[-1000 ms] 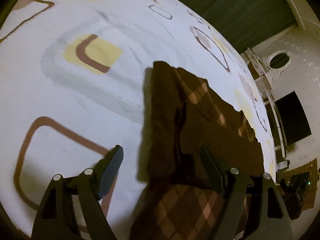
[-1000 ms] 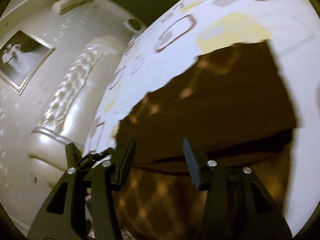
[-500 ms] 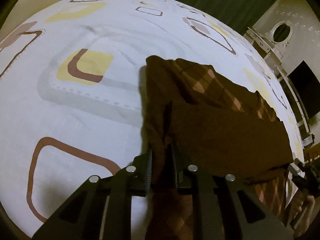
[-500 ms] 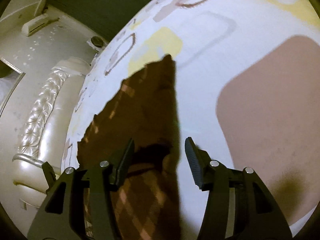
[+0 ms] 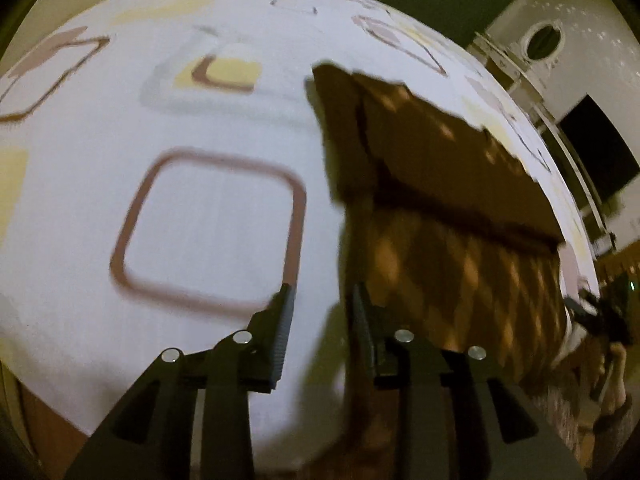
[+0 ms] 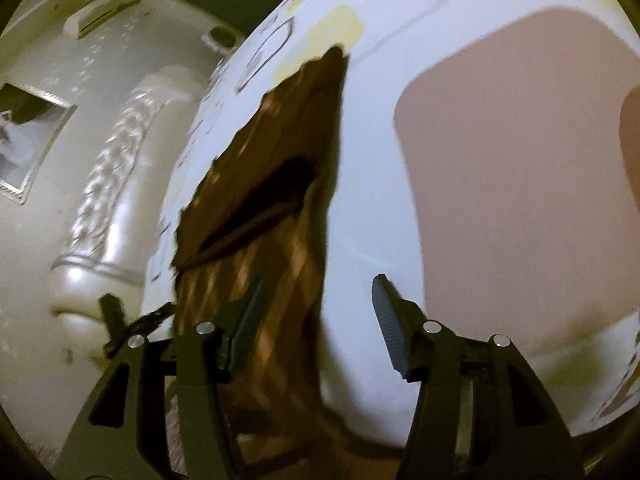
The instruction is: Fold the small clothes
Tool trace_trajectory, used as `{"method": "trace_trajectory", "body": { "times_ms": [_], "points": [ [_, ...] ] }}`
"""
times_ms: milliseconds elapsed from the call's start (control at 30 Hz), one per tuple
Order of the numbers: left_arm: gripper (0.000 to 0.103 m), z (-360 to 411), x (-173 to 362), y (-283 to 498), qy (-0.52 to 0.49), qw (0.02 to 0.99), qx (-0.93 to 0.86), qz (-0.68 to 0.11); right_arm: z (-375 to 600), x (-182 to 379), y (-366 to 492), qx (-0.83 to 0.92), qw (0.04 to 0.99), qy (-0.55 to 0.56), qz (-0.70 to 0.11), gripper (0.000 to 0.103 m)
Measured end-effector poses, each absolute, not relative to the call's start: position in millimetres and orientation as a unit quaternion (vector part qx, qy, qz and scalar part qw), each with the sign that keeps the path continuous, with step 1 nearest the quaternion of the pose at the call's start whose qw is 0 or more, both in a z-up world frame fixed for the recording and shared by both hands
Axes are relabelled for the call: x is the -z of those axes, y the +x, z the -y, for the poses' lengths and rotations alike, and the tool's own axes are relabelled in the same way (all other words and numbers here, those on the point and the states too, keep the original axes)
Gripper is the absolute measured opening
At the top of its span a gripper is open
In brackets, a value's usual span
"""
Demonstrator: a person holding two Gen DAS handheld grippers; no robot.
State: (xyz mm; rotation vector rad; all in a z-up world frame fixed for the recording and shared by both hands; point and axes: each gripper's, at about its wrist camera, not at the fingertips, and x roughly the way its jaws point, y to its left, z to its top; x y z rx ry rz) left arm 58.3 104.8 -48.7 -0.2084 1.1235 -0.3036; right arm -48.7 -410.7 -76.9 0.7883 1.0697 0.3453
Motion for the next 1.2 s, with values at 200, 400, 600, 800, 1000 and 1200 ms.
{"method": "trace_trajectory", "body": {
  "times_ms": [200, 400, 600, 800, 1000, 1200],
  "points": [
    [0.046, -103, 51, 24, -0.058, 0.820, 0.182, -0.540, 398, 79, -71, -0.235, 0.739, 0.344, -0.530, 0.055],
    [0.046, -102, 54, 16, -0.059, 0.805, 0.209, -0.552, 390, 85, -92, -0.246, 0.719, 0.301, -0.576, 0.054],
    [0.046, -94, 59, 9, -0.045, 0.801, 0.221, -0.555, 374, 103, -93, -0.260, 0.699, 0.288, -0.600, 0.055],
    [0.046, -86, 69, 3, -0.046, 0.778, 0.245, -0.577, 357, 108, -89, -0.283, 0.684, 0.276, -0.613, 0.055],
    [0.062, -82, 79, 5, -0.080, 0.765, 0.261, -0.583, 330, 116, -83, -0.306, 0.662, 0.253, -0.635, 0.055],
    [0.023, -76, 81, -4, -0.077, 0.755, 0.285, -0.585, 310, 123, -84, -0.310, 0.659, 0.211, -0.652, 0.016]
  ]
}}
